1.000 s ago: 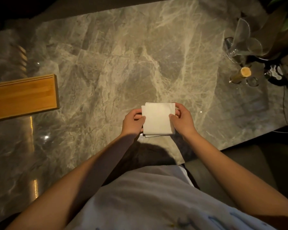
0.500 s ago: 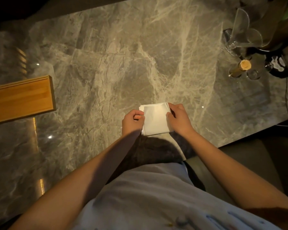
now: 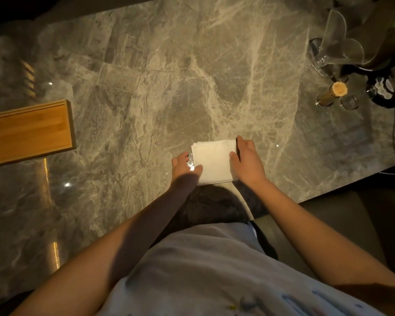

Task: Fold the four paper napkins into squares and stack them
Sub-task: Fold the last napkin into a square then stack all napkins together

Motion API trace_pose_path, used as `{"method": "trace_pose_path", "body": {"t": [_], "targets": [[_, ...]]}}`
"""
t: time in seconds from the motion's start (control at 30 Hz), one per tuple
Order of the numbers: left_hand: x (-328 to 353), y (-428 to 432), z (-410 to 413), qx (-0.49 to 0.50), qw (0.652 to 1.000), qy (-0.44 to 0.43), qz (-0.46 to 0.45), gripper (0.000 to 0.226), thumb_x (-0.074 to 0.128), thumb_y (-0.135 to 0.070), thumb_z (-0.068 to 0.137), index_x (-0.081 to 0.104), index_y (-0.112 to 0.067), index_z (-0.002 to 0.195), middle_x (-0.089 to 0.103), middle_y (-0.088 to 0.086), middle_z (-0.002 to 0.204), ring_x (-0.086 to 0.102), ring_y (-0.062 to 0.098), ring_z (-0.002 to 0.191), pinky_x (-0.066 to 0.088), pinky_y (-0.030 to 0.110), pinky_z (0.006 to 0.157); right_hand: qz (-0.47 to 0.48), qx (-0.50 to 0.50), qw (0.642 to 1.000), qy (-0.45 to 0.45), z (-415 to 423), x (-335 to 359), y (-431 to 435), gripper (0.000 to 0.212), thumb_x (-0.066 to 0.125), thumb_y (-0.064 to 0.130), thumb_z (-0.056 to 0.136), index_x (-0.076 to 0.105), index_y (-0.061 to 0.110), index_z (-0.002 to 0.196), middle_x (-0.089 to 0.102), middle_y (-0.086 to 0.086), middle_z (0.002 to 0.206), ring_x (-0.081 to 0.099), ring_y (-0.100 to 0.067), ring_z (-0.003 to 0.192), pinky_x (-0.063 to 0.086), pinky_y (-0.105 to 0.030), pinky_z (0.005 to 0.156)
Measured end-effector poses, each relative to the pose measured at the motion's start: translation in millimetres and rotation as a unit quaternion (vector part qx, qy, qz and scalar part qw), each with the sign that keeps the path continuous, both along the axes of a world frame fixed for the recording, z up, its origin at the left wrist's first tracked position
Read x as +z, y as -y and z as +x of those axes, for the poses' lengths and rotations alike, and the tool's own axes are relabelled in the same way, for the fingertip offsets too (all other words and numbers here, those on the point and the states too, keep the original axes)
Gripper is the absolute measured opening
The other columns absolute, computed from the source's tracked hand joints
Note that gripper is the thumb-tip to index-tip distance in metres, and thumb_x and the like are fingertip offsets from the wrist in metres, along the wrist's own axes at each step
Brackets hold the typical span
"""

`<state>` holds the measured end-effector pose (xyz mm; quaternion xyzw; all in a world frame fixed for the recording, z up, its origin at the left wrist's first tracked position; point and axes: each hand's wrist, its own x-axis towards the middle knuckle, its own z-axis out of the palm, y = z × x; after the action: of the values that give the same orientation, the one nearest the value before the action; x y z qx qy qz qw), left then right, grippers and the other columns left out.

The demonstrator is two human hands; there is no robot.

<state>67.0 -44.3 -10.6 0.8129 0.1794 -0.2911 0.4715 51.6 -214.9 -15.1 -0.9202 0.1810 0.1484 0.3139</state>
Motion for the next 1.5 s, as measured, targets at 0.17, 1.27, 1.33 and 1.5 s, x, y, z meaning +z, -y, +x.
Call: {"method": "trace_pose_path", "body": {"t": [0.17,1.27,1.33,1.5], "targets": [[8.1,8.0,-0.5,-0.017,1.0,-0.002,-0.027,0.054,0.057,-0.016,0.089,0.036,-0.011,0.138,0.034,0.011,0.136,0.047,0.023,0.115,0.044,0.03,0.091,-0.002,0.032,0.999,0.006,9.2,4.4,-11.9,0.054,0.038,0.015,0.099,0.02,0.006,0.15,0.035,-0.016,0.142,0.043,-0.028,0.126,0.045,-0.042,0.099],[14.0,2.5,2.7,0.029,0.989,-0.066,-0.131,0.036,0.05,-0.003,0.089,0.044,-0.004,0.124,0.054,0.011,0.114,0.054,0.023,0.101,0.049,0.031,0.078,0.14,-0.102,0.981,-0.082,18.3,11.2,-10.6,0.03,0.05,0.011,0.09,0.055,0.003,0.118,0.061,-0.013,0.119,0.058,-0.028,0.108,0.048,-0.04,0.09],[13.7,0.8,0.9,0.039,0.987,-0.056,-0.149,0.034,0.051,-0.003,0.089,0.043,-0.005,0.122,0.054,0.011,0.111,0.055,0.023,0.099,0.05,0.031,0.076,0.14,-0.103,0.981,-0.084,18.0,11.8,-10.9,0.03,0.049,0.01,0.089,0.055,0.003,0.118,0.061,-0.013,0.119,0.058,-0.027,0.107,0.048,-0.039,0.089],[11.5,-5.5,3.6,0.098,0.978,-0.075,-0.168,0.036,0.056,-0.002,0.088,0.044,-0.005,0.122,0.058,0.015,0.113,0.058,0.025,0.097,0.051,0.037,0.078,0.141,-0.1,0.981,-0.082,17.5,11.3,-13.7,0.031,0.051,0.011,0.089,0.056,0.001,0.118,0.061,-0.012,0.116,0.058,-0.028,0.105,0.048,-0.04,0.088]]}}
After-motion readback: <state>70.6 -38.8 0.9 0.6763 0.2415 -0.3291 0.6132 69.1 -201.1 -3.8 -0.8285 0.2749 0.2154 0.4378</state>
